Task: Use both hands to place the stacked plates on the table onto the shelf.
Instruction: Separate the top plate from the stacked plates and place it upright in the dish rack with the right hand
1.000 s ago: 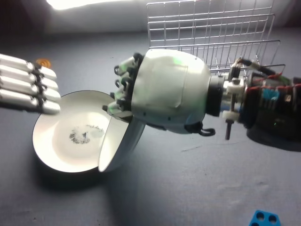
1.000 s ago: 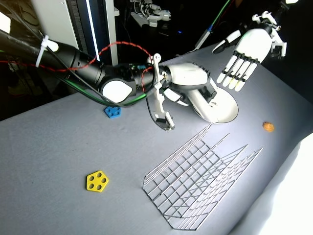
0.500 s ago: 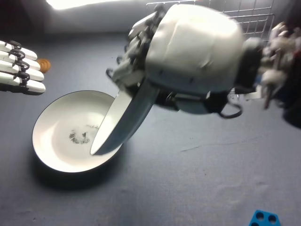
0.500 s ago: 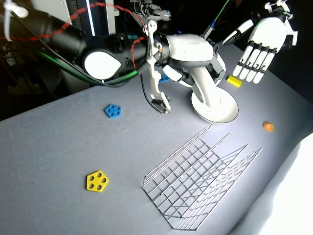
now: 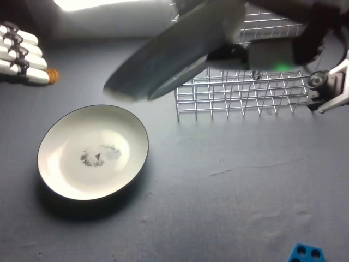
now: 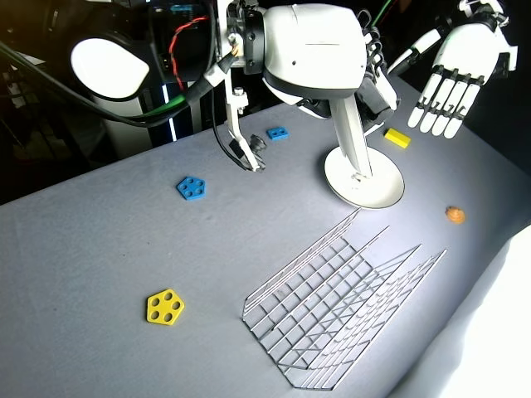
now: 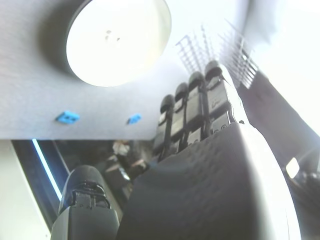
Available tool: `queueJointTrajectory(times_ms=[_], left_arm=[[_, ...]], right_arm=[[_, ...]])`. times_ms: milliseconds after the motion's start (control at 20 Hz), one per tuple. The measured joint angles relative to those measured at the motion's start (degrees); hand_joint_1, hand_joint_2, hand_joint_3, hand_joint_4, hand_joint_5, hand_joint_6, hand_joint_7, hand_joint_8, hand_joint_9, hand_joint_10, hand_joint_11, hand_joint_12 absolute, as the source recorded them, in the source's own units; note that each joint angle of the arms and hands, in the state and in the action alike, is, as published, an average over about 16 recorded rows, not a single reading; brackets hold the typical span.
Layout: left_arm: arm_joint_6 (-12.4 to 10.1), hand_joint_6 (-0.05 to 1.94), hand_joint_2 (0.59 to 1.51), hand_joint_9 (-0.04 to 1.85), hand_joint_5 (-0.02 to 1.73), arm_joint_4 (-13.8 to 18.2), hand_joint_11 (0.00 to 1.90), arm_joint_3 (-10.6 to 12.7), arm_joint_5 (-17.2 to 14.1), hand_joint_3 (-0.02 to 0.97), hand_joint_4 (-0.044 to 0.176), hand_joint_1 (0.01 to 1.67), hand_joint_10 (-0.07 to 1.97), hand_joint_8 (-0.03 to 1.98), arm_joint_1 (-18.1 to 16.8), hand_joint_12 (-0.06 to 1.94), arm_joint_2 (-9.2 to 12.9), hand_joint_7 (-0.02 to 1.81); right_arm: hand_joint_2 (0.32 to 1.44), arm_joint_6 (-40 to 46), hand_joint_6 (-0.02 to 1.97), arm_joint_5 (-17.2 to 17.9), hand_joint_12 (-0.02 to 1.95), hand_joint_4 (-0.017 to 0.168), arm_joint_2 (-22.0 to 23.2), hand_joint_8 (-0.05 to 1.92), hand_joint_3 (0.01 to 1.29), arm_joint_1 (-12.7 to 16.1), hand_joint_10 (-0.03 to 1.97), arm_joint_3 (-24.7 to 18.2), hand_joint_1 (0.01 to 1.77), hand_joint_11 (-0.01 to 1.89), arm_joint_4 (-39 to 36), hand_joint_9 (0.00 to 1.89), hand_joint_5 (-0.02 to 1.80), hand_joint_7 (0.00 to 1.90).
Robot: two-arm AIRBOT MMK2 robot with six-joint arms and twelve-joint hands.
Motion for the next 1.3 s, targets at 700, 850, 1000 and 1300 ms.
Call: queueJointTrajectory(times_ms=[700,850,1000,1300], left_arm=[[-1.4,0.01,1.067,0.07,0.09,3.9,0.02,-1.5,0.2,0.020,0.000,0.02,0.01,0.00,-4.1,0.05,-0.3,0.09],[-1.4,0.01,1.068,0.07,0.09,4.3,0.02,-1.6,0.3,0.021,0.000,0.02,0.01,0.00,-3.9,0.05,-0.4,0.09],[-1.4,0.01,1.068,0.07,0.09,4.5,0.02,-1.6,0.5,0.021,0.000,0.02,0.01,0.00,-3.6,0.06,-0.5,0.09],[-0.5,0.01,1.069,0.07,0.09,3.4,0.02,-1.8,1.3,0.021,0.000,0.02,0.01,0.00,-0.8,0.06,-1.0,0.09]], right_arm=[[1.03,6.8,1.15,-9.2,1.26,-0.006,3.5,0.97,0.01,5.7,1.18,2.3,1.37,0.73,14.6,0.93,0.82,0.97],[1.03,10.4,1.16,-11.8,1.26,-0.007,3.6,0.98,0.01,6.3,1.18,4.0,1.37,0.72,11.1,0.92,0.82,0.96],[1.03,14.3,1.18,-13.7,1.26,-0.007,3.7,0.99,0.01,6.5,1.19,5.9,1.37,0.72,7.0,0.91,0.82,0.96],[1.03,24.1,1.19,-16.0,1.27,-0.007,3.9,1.01,0.01,6.9,1.20,10.4,1.37,0.71,-1.5,0.90,0.81,0.95]])
